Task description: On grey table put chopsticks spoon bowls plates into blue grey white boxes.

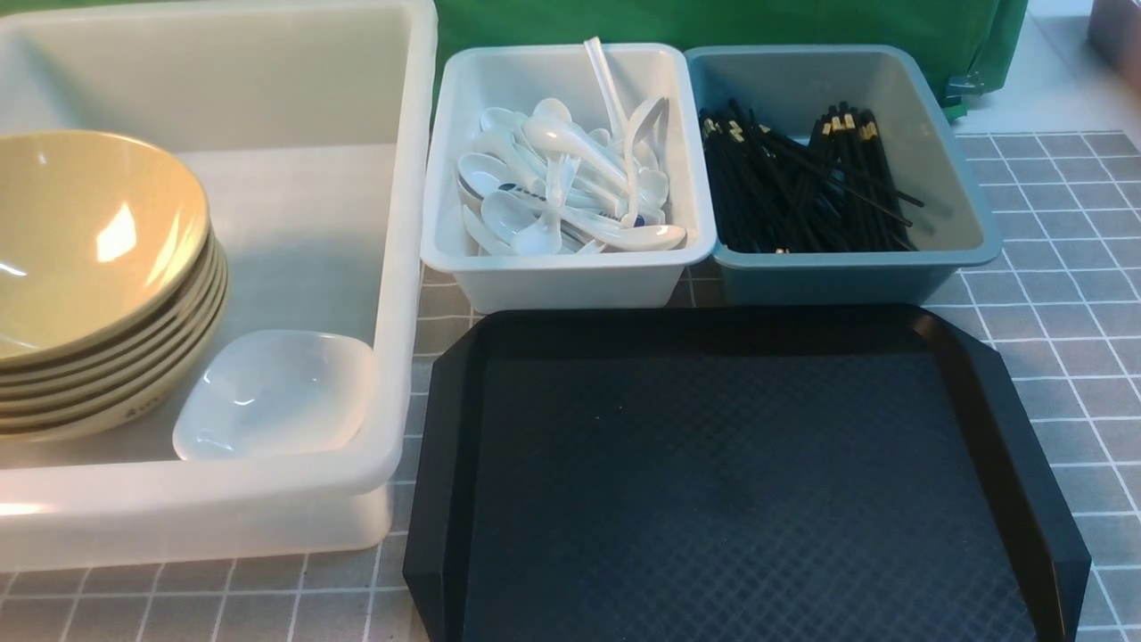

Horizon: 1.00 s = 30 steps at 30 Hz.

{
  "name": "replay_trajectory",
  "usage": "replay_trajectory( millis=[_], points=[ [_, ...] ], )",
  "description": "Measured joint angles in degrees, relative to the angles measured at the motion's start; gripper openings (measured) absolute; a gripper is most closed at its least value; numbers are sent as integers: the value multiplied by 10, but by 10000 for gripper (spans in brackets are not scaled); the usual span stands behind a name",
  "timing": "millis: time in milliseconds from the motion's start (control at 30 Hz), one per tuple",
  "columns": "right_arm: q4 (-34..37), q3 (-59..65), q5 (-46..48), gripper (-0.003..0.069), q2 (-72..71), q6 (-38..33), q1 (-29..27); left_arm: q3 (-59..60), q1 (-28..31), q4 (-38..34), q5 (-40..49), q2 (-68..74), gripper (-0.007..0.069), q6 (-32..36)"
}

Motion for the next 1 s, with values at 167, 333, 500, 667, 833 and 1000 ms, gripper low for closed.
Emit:
replay_trajectory(
  millis=[167, 333, 500, 667, 833, 1000],
  points=[
    [0, 0, 0, 78, 0, 0, 0, 151, 98, -59, -210, -49, -11, 63],
    [0, 0, 0, 80, 0, 0, 0, 240, 131, -75, -240, -96, -11, 93],
    [1, 0, 0, 87, 0, 0, 0, 246, 115, -70, -143, -98, -11, 93],
    [1, 0, 0, 94, 0, 0, 0, 246, 99, -62, -83, -98, -11, 104],
    [1, 0, 0, 97, 0, 0, 0, 246, 98, -61, -83, -98, -11, 117],
    [1, 0, 0, 101, 0, 0, 0, 246, 100, -61, -82, -98, -11, 117]
  ],
)
